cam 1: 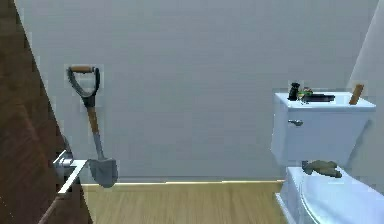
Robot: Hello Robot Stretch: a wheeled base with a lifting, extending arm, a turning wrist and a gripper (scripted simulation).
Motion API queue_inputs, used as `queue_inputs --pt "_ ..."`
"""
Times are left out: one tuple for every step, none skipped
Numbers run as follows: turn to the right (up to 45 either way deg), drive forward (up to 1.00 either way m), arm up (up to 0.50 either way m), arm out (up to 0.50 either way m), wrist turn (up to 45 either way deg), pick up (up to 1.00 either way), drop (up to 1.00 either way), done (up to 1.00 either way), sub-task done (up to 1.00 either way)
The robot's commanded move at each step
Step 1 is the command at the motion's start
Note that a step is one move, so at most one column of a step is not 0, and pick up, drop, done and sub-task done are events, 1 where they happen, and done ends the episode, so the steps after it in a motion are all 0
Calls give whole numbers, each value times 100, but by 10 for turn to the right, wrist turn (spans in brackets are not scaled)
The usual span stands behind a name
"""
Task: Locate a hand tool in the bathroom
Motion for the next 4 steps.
queue_inputs --pt "0 85 0 0 0 0 0 0 0" --pt "-450 0 0 0 0 0 0 0 0" --pt "-90 0 0 0 0 0 0 0 0" --pt "0 0 0 0 0 0 0 100 0"
